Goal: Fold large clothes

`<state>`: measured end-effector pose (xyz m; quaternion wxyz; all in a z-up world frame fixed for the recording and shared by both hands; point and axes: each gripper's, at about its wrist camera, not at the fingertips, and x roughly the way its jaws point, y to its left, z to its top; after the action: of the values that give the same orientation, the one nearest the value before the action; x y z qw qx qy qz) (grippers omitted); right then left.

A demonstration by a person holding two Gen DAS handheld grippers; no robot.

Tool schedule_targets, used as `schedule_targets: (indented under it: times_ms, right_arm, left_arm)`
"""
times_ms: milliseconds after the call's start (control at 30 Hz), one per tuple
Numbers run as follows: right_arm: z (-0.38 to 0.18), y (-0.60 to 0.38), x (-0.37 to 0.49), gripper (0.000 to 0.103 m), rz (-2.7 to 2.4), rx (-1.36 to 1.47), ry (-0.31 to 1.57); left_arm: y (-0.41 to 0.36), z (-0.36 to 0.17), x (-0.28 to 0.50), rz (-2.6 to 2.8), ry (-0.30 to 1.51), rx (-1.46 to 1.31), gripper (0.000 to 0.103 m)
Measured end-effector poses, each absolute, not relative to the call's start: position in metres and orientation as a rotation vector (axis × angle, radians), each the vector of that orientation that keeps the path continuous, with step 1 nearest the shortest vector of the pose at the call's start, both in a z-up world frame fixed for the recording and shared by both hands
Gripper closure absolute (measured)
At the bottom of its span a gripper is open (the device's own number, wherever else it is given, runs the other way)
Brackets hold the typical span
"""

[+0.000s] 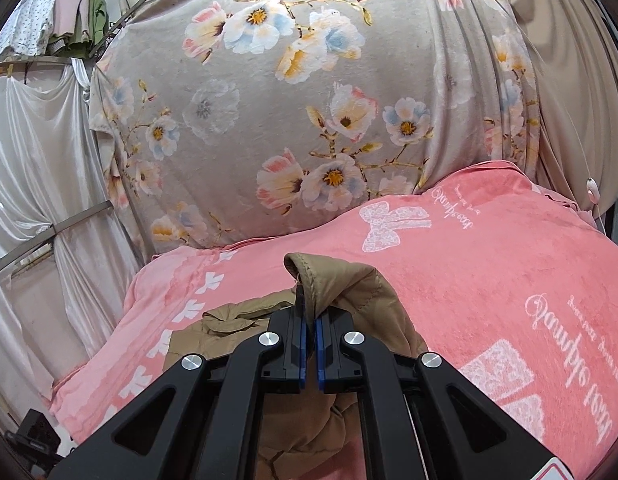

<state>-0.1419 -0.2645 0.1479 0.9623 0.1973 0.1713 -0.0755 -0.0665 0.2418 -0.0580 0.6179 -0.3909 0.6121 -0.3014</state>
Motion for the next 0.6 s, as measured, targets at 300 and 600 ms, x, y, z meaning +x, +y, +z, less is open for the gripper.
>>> schedule_targets:
  times_ms: [300, 600]
  right_arm:
    - [0.158, -0.288, -0.124, 0.1, -0.226, 0.388, 0.316]
    - [0.152, -0.326, -0.019, 0.1, -0.288, 0.347, 0.381]
  left_arm:
    - [0.24, 0.079, -0.008, -0.753, 1.0, -0.712, 0.099]
    - [0.181, 0.124, 0.128, -0.552, 0.808, -0.501, 0.098]
